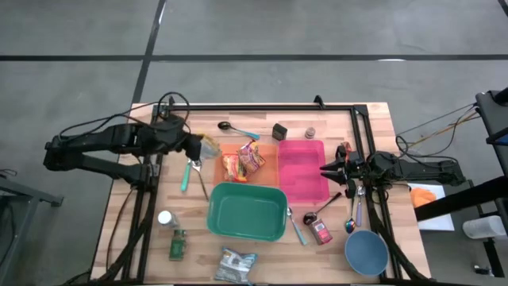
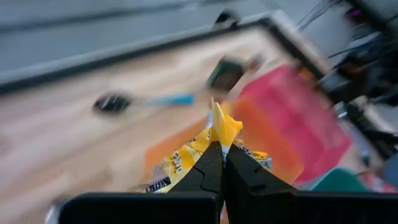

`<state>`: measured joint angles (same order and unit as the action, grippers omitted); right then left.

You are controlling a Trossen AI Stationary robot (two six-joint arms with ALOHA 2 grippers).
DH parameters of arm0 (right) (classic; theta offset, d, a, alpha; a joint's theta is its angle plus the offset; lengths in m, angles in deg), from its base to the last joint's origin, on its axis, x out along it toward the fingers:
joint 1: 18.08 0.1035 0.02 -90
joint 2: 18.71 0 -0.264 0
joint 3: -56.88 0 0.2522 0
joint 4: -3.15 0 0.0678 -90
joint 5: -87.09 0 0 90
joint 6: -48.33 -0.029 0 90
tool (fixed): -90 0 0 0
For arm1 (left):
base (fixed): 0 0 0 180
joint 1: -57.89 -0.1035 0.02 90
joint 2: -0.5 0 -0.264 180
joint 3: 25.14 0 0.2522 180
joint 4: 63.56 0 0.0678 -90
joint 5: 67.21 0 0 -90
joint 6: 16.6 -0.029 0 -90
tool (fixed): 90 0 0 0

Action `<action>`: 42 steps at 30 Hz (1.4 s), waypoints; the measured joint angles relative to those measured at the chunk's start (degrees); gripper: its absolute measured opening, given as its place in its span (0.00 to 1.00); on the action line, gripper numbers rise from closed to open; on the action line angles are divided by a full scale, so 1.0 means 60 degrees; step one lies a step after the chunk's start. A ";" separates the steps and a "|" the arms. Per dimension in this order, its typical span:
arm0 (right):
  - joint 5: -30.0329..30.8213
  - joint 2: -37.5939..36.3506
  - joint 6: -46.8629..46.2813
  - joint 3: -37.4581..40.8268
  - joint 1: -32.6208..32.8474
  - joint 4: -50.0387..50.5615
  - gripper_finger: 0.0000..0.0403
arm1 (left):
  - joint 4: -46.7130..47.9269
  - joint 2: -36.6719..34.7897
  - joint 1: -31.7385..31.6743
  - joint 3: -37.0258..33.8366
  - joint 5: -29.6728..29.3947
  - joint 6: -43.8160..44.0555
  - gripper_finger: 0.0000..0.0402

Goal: Pick & Place Food Item
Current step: Put the yellow noodle pack into the orange bin

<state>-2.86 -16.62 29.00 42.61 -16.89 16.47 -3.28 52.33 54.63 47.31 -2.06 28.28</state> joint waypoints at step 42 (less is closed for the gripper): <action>0.0000 0.0000 -0.0003 0.0003 0.0001 -0.0002 0.27 | -0.9266 0.6859 -0.0135 -0.0015 0.0760 -0.1373 0.01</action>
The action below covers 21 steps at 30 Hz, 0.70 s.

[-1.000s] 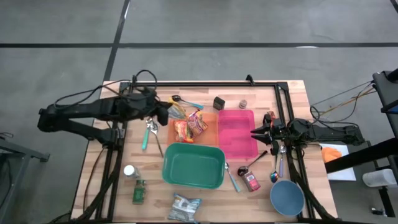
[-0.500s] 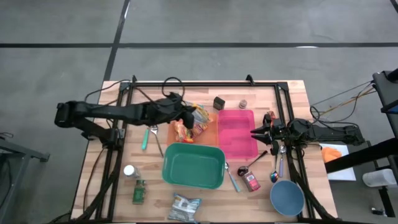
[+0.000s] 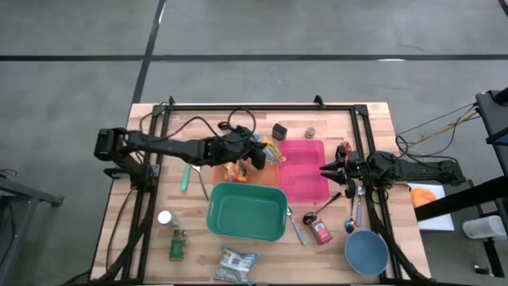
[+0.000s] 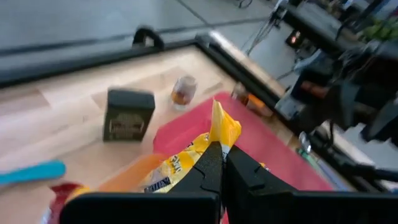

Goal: Pick & Place Food Item
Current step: Put the yellow noodle pack into the orange bin

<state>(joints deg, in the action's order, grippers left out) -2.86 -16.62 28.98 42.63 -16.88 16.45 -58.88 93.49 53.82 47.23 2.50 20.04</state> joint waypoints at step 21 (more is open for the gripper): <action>0.0000 0.0000 0.0003 0.0001 -0.0001 0.0002 0.27 | 0.0617 0.0795 -0.0362 -0.0004 0.1115 0.1188 0.22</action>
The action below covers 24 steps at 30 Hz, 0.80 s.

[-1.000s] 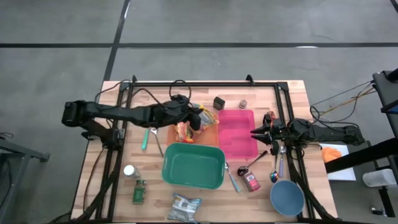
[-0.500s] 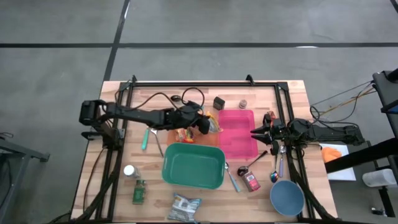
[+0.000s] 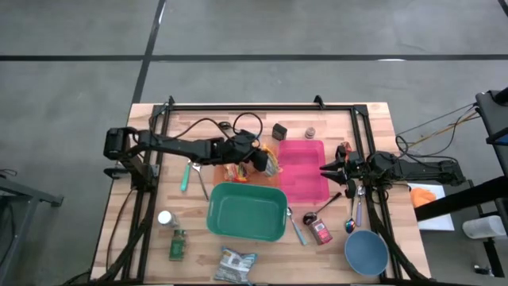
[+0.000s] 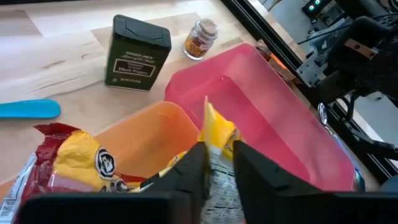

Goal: Pick & Place Food Item
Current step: Put the yellow noodle pack into the orange bin

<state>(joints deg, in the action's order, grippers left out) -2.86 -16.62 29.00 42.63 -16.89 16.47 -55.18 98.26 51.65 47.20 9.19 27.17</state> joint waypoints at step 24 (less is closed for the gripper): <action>0.0000 0.0000 0.0000 -0.0001 0.0000 0.0000 0.27 | 0.0572 -0.1752 -0.0591 0.0004 0.0208 -0.0709 0.70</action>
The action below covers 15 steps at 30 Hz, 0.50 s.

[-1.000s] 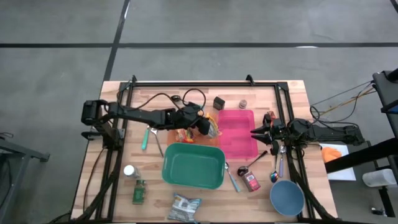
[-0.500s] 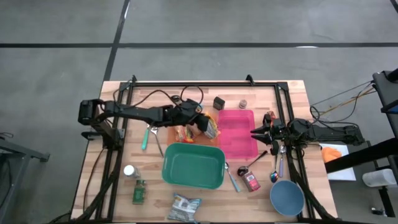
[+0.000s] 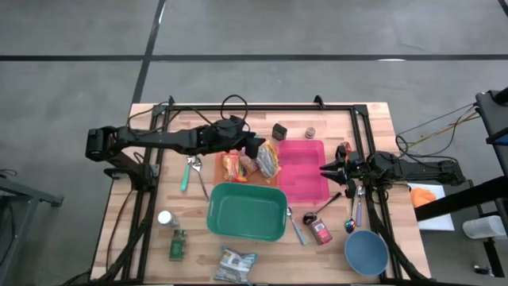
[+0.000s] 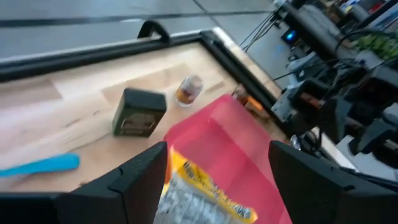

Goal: Pick & Place Food Item
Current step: Put the yellow noodle pack into the orange bin

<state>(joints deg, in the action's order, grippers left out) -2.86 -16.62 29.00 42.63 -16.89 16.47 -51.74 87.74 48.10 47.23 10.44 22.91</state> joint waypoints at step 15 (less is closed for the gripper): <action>-0.0004 -0.0004 0.0000 0.0000 0.0002 0.0000 0.27 | 0.0797 0.1067 0.0122 0.0004 0.2021 0.2364 0.70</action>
<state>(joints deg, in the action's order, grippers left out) -2.88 -16.64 29.00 42.62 -16.88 16.47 -46.96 94.14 48.84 47.25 22.57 37.10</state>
